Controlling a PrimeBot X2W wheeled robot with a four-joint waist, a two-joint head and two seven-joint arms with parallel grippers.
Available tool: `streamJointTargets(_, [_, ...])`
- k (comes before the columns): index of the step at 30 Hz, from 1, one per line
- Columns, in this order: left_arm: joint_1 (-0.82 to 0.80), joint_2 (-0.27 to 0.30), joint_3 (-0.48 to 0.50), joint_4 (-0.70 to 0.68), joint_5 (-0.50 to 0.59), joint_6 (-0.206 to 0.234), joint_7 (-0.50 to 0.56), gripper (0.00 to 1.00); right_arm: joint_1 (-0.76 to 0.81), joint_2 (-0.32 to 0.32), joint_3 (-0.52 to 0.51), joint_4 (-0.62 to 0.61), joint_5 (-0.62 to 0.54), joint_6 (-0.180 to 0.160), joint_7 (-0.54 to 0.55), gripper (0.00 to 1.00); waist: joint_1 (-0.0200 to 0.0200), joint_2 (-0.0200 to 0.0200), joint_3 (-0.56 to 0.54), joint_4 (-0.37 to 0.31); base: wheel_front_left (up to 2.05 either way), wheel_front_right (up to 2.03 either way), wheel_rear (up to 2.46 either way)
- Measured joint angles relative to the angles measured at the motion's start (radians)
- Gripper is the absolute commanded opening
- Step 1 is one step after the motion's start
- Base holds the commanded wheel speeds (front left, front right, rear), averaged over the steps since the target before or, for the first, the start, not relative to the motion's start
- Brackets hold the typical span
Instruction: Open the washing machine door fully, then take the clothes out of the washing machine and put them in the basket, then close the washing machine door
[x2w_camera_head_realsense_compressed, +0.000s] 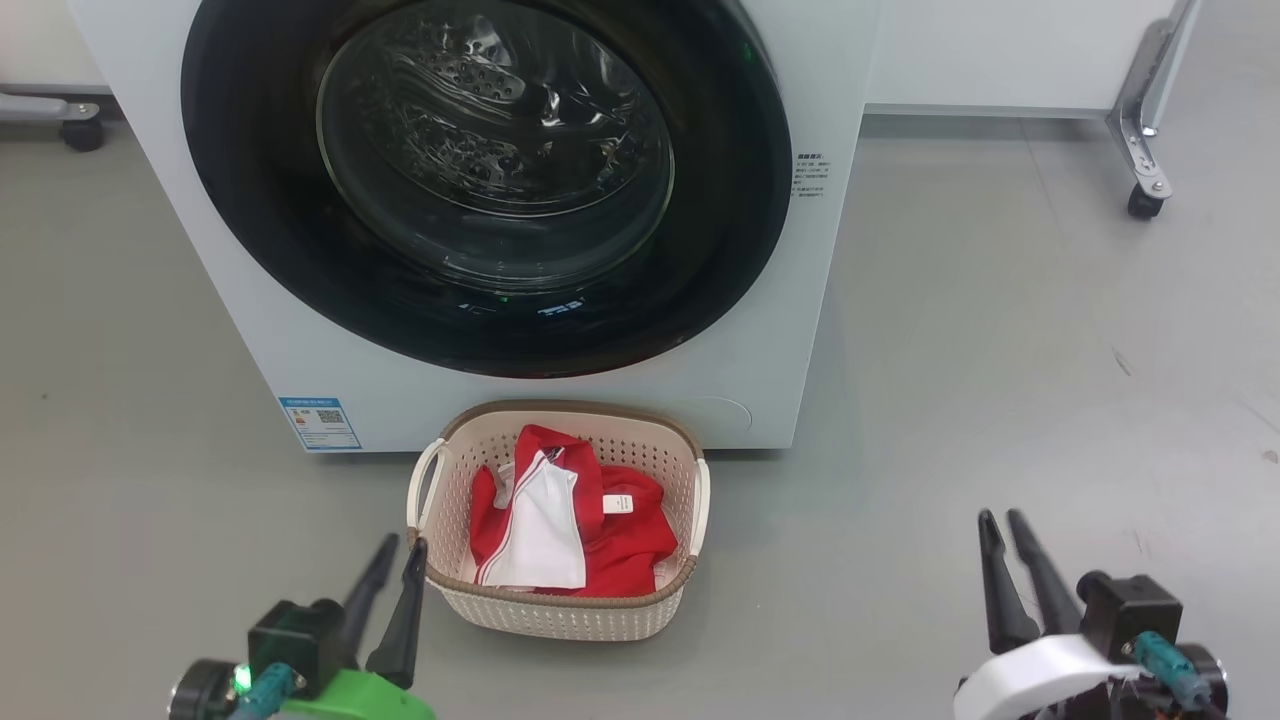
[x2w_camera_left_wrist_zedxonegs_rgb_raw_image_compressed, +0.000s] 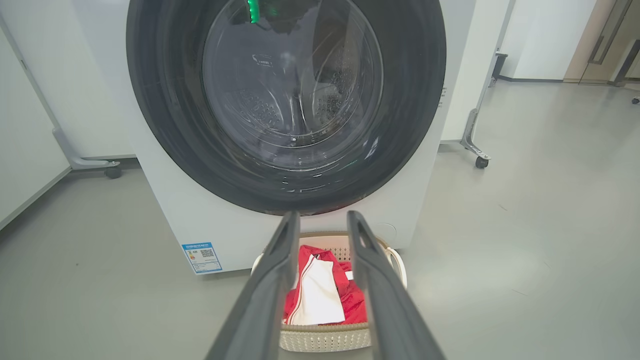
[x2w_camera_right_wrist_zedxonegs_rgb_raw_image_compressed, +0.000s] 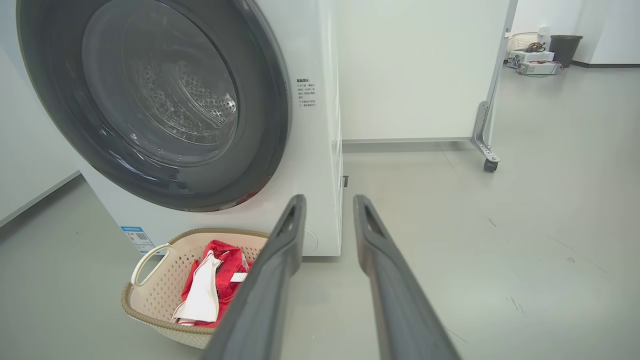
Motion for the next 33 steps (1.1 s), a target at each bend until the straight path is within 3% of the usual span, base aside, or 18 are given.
streamJointTargets(8, [0.026,-0.014,0.001,0.022,-0.040,-0.006,0.001,0.00,0.021,0.010,-0.005,0.028,0.037,0.010,0.002,0.00,0.0000,0.0000,0.001,-0.004,0.00,0.00,0.00])
streamJointTargets(33, [0.025,-0.037,0.089,0.031,-0.346,-0.037,0.046,0.00,-0.008,0.014,-0.073,0.044,0.371,0.054,0.081,0.00,0.0000,0.0000,0.010,-0.027,0.00,0.00,0.00])
